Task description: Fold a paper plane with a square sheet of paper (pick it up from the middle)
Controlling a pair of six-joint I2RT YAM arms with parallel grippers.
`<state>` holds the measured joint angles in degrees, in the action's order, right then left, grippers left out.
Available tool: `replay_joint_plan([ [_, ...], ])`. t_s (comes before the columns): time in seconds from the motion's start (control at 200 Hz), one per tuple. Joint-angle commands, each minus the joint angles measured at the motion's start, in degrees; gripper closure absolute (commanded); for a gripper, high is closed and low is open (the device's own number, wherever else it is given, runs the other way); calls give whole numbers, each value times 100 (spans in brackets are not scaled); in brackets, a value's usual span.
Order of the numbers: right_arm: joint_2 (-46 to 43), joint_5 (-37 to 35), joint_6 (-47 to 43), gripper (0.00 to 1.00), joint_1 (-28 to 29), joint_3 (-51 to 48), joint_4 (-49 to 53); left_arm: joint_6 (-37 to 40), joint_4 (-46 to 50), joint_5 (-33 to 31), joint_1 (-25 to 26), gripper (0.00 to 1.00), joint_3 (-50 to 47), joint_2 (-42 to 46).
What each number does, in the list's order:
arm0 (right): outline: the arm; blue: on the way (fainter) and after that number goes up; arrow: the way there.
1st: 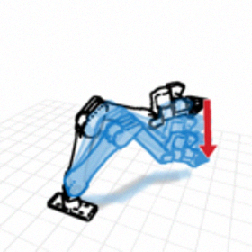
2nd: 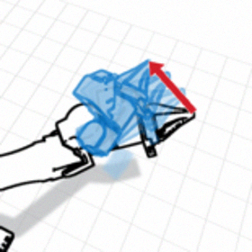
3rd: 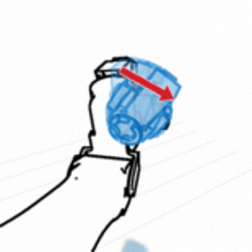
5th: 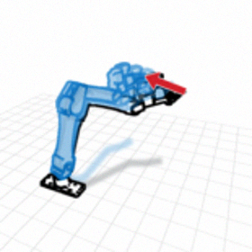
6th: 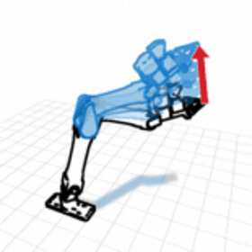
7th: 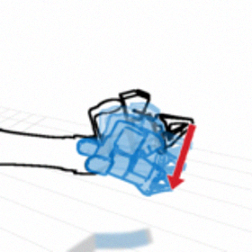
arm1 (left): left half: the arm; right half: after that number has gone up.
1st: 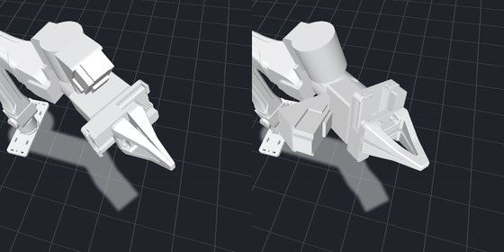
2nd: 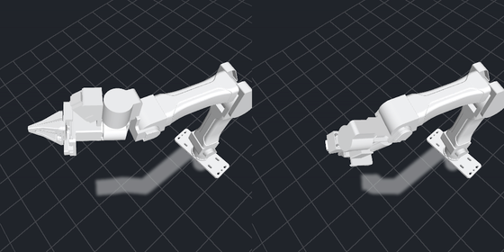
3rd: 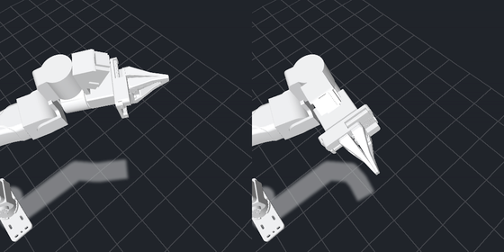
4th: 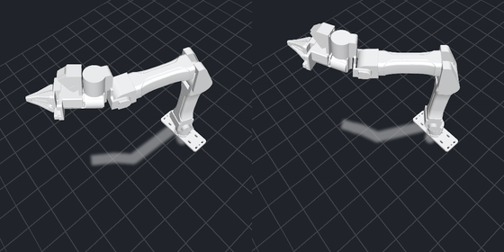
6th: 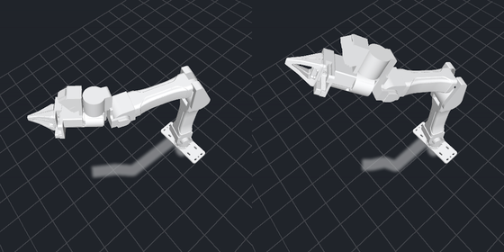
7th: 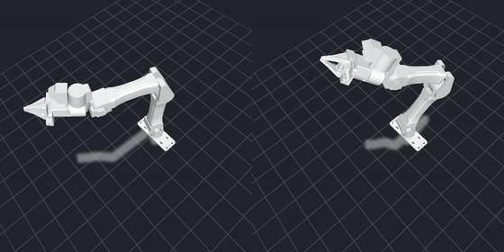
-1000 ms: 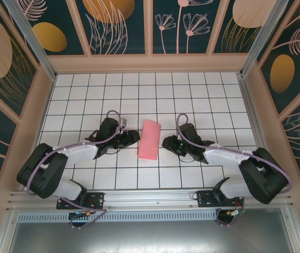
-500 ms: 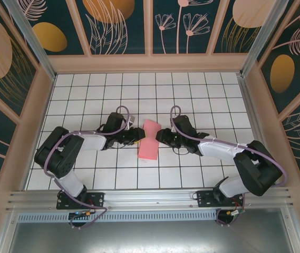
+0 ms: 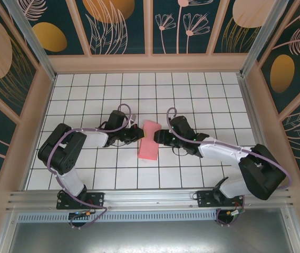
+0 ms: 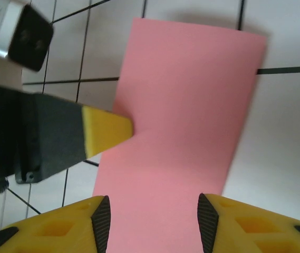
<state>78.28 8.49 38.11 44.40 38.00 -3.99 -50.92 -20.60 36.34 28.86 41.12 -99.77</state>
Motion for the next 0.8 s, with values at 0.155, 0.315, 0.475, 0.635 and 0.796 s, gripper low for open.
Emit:
replay_joint_plan([
  [0.155,338,-2133,-1061,46,1767,717,707,-76,21,-117,-43,99,-70,361],
  [0.315,1299,-3510,-1012,45,2636,1629,1769,-58,63,-93,-43,98,-96,365],
  [0.475,1868,-4212,-1168,40,3108,2166,2242,-16,114,-52,-39,99,-94,340],
  [0.635,2260,-4538,-1104,39,3172,2413,2595,-15,118,-50,-39,99,-126,369],
  [0.796,2312,-4557,-1139,45,3176,2441,2570,10,148,-47,-39,99,-122,379],
])
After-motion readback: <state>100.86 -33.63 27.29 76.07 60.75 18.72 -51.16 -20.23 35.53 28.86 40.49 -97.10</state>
